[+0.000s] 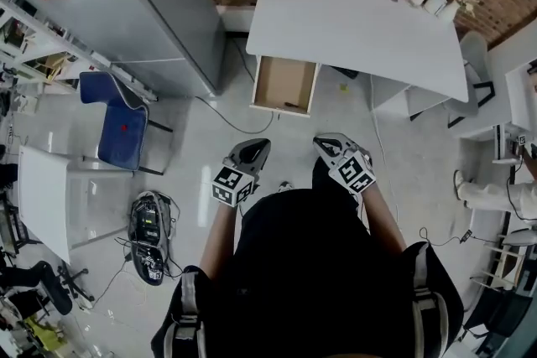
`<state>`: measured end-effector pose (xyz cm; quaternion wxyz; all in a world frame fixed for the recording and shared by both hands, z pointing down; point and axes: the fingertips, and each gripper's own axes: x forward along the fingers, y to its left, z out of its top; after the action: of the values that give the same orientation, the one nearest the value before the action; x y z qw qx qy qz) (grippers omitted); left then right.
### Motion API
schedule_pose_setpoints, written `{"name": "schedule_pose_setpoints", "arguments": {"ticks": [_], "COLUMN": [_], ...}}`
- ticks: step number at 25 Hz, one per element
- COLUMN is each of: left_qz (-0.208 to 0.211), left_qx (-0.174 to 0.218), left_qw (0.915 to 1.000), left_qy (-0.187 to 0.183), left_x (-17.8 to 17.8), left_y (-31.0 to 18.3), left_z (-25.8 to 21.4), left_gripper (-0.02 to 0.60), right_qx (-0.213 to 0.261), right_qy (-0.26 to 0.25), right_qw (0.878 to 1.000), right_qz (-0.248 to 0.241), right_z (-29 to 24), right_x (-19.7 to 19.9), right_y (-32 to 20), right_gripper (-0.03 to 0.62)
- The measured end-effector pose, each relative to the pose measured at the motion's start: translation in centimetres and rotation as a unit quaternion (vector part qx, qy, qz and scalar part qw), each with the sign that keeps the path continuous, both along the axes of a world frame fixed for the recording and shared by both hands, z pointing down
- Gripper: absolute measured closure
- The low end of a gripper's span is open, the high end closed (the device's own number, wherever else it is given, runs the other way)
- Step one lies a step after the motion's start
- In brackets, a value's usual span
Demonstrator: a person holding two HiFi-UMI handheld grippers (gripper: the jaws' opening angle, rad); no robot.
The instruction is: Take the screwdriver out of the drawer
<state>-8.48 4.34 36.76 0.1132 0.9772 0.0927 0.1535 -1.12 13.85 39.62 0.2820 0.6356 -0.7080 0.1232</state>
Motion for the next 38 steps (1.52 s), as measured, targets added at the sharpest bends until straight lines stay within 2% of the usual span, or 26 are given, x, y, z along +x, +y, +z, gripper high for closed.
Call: {"name": "schedule_pose_setpoints", "arguments": {"ticks": [9,17,28,38], "left_qz": [-0.046,-0.076,-0.130,-0.146], "left_qx": [-0.012,-0.015,-0.010,-0.018], "left_qw": [0.9988,0.9970,0.9913,0.9881], "left_qy": [0.006,0.000,-0.021,-0.045], "left_x": [0.6,2.9,5.2,8.8], "left_y": [-1.8,-2.3,-3.7,-3.9], "left_z": [-0.3,0.2,0.6,1.6], "left_gripper": [0.565,0.565,0.565,0.565], "right_qx": [-0.010,-0.025,-0.034,-0.048], "right_qy": [0.001,-0.007,-0.020,-0.049], "right_qw": [0.999,0.997,0.991,0.986], "right_qz": [-0.031,-0.066,-0.126,-0.151], "right_z": [0.1,1.0,1.0,3.4], "right_x": [1.5,3.8,7.2,10.9], "right_y": [-2.0,-2.6,-6.4,-8.1], "right_gripper": [0.537,0.537,0.537,0.537]}}
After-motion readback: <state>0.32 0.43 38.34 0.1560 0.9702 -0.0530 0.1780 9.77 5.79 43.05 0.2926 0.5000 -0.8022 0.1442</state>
